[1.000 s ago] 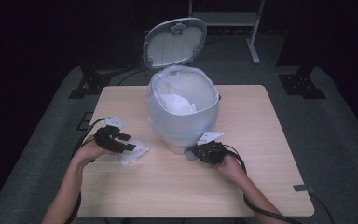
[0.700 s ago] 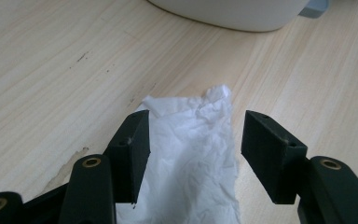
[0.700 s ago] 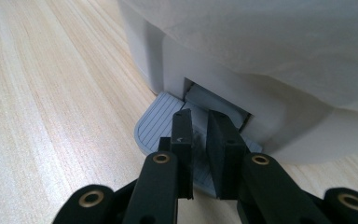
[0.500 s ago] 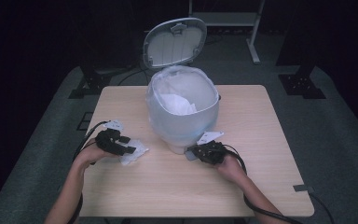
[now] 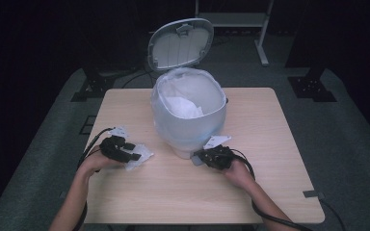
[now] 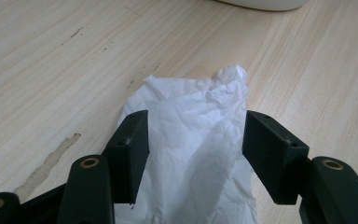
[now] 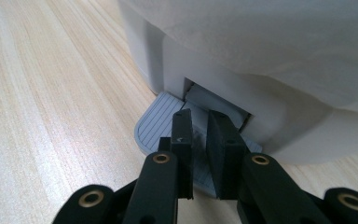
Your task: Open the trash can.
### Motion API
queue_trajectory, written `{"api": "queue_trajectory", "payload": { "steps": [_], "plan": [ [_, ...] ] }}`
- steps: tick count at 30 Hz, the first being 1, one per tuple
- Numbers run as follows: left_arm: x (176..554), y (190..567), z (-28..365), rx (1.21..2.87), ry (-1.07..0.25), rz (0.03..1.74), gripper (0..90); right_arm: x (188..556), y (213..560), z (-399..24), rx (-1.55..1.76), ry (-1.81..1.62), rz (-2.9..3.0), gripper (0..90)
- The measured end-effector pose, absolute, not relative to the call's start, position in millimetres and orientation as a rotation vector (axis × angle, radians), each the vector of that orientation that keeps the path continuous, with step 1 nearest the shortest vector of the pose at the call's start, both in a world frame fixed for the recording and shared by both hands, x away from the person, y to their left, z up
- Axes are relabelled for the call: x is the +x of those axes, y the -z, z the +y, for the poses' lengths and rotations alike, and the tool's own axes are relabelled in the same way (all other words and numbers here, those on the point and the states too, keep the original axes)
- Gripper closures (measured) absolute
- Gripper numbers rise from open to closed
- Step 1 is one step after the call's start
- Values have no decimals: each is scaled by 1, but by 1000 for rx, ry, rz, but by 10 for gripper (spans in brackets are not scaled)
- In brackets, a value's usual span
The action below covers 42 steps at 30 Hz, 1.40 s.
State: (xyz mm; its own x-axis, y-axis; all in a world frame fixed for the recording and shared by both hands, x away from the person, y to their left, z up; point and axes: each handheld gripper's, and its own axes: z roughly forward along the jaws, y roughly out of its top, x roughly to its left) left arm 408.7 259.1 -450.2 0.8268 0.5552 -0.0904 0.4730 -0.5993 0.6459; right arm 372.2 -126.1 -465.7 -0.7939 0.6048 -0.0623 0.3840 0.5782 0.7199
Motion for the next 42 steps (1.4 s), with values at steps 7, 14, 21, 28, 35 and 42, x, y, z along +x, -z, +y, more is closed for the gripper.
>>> {"api": "queue_trajectory", "payload": {
  "steps": [7, 14, 21, 28, 35, 42],
  "plan": [
    [408, 453, 257, 2339, -167, 729, 420, 372, 466, -126, 808, -1039, 2509, 804],
    [407, 458, 258, 2328, -161, 742, 438, 371, 466, -126, 811, -1040, 2507, 803],
    [402, 464, 255, 2319, -214, 721, 470, 372, 466, -126, 810, -1040, 2505, 803],
    [397, 466, 253, 2332, -289, 707, 516, 370, 466, -125, 803, -1036, 2495, 803],
    [394, 467, 254, 2300, -303, 714, 616, 370, 466, -125, 804, -1036, 2497, 803],
    [393, 469, 251, 2276, -286, 717, 836, 370, 466, -125, 803, -1031, 2497, 797]
  ]
}}
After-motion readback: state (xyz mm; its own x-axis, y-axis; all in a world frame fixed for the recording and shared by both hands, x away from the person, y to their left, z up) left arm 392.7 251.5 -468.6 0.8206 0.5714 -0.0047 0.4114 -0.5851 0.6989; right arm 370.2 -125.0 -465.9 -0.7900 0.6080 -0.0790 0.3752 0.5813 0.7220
